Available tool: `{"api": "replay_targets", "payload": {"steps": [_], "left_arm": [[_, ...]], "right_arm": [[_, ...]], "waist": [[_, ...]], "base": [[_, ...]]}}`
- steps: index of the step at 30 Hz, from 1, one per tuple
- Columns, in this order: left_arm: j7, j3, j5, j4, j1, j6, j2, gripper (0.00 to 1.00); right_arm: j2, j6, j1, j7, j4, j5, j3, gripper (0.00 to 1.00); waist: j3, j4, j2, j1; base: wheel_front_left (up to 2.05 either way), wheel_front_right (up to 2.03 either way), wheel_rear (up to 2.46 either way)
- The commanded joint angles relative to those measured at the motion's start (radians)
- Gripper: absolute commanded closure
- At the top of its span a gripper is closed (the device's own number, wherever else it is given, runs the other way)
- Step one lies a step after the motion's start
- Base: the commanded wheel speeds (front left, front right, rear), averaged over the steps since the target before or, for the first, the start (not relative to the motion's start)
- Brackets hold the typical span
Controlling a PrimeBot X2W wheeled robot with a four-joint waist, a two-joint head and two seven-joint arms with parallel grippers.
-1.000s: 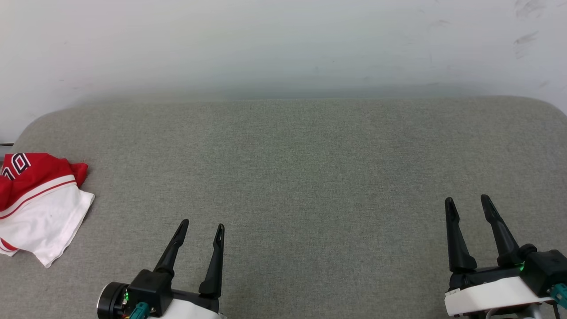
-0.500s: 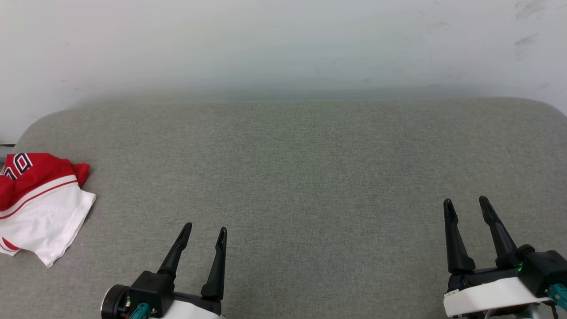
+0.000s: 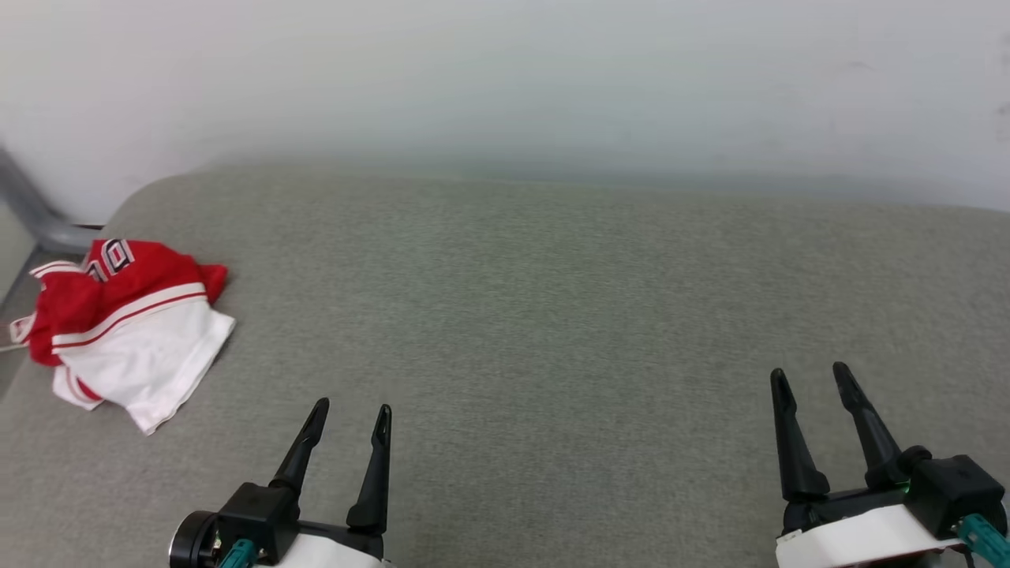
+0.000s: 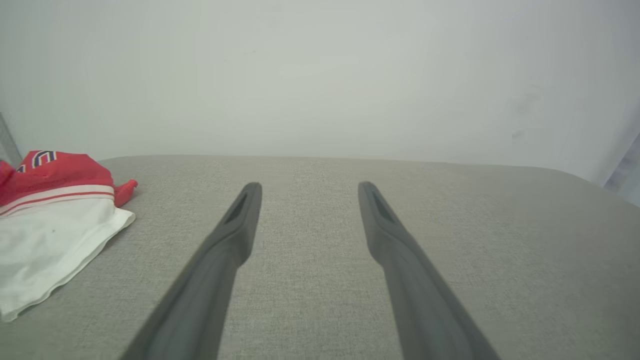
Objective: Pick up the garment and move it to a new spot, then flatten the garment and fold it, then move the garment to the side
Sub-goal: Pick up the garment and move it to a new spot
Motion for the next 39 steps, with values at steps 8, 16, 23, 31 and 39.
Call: {"api": "replay_targets", "payload": {"steps": [8,16,23,31,39], "left_arm": [[-0.003,0.022,0.011,0.002,0.023,-0.006,0.0,0.0],[-0.003,0.036,0.021,0.004,0.037,-0.007,0.0,0.0],[-0.003,0.043,0.023,0.004,0.044,-0.009,0.0,0.0],[-0.003,0.048,0.025,0.001,0.051,-0.01,0.0,0.0],[-0.003,0.055,0.017,-0.004,0.052,-0.011,0.0,0.0]], "right_arm": [[0.001,-0.001,0.016,-0.002,0.003,0.008,0.035,0.0],[0.001,-0.001,0.027,-0.002,0.01,0.013,0.066,0.0],[0.001,-0.001,0.024,-0.002,0.016,0.011,0.091,0.0],[0.001,-0.001,0.025,-0.002,0.023,0.011,0.104,0.0],[0.001,-0.001,0.016,-0.002,0.021,0.009,0.111,0.0]], "waist": [[-0.021,0.145,0.0,0.0],[-0.035,0.258,0.0,0.0],[-0.039,0.331,0.0,0.0],[-0.042,0.375,0.0,0.0],[-0.028,0.374,0.0,0.0]], "base": [[0.0,0.0,0.0],[0.0,0.0,0.0],[0.0,0.0,0.0],[0.0,0.0,0.0],[0.0,0.0,0.0]]}}
